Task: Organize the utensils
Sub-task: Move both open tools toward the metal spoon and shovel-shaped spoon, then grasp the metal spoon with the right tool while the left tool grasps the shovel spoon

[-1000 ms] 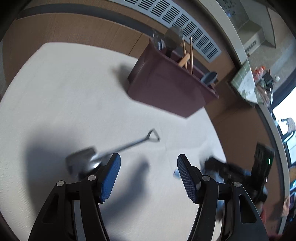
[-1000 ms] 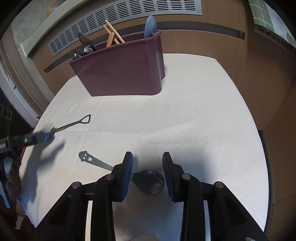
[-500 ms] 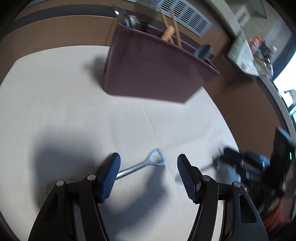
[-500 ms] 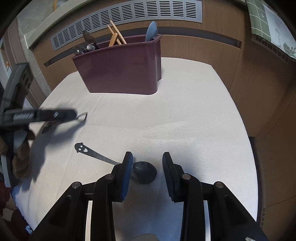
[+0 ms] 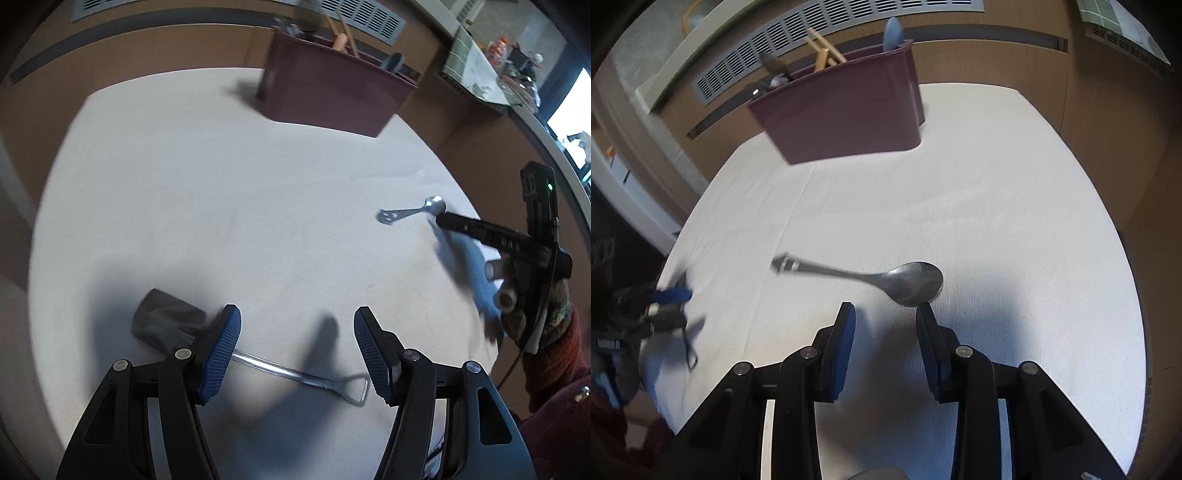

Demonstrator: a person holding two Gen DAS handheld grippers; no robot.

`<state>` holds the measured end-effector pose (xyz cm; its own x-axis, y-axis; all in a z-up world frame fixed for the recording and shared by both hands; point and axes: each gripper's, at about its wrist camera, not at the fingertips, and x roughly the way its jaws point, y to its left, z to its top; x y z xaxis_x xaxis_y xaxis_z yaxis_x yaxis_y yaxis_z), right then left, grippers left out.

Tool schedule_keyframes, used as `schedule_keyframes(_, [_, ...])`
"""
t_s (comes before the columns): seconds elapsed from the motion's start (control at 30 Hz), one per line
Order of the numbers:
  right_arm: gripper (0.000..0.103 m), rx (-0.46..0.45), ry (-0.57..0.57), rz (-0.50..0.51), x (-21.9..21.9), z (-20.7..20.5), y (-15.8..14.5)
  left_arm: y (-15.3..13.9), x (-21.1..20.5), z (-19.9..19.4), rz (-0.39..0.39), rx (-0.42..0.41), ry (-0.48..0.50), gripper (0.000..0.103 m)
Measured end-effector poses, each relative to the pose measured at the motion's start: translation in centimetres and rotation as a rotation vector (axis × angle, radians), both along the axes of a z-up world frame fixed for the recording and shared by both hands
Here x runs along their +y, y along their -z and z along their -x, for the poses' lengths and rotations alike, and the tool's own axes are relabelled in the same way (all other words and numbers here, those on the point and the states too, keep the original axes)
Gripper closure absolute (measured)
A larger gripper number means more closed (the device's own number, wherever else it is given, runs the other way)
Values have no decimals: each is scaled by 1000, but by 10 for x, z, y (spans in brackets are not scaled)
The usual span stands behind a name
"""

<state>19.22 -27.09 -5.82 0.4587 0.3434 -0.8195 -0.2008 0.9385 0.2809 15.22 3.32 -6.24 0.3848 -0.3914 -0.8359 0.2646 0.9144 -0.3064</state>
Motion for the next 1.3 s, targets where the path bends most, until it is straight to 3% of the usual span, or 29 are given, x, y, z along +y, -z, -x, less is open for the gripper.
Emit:
schedule_keyframes(0.13, [66, -20, 58, 31, 12, -33, 1, -13, 32, 17, 63, -3, -110, 39])
schedule_keyframes(0.27, [47, -56, 46, 130, 37, -52, 2, -21, 59, 38, 117, 24, -197, 39])
schedule_keyframes(0.4, [42, -105, 36, 229, 56, -53, 5, -8, 69, 34, 100, 87, -280, 39])
schedule_keyframes(0.5, [42, -99, 30, 199, 50, -51, 4, 8, 65, 19, 75, 129, -323, 39])
schedule_keyframes(0.77, [46, -82, 37, 130, 30, -39, 2, 7, 9, -29, -28, -10, -230, 37])
schedule_keyframes(0.93, [44, -52, 133, 170, 42, -59, 3, 9, -12, -41, -78, -64, -199, 37])
schedule_keyframes(1.03, [51, -86, 92, 234, 66, -69, 5, 9, -4, -36, -50, -66, -225, 35])
schedule_keyframes(1.1, [75, -136, 17, 280, 84, -70, 4, 9, -3, -32, -51, -71, -232, 35])
schedule_keyframes(1.23, [76, -198, -113, 364, 102, -60, 2, 10, -17, -32, -137, -79, -220, 35])
schedule_keyframes(1.3, [76, -204, -155, 356, 100, -50, 2, 11, -24, -33, -177, -75, -219, 33])
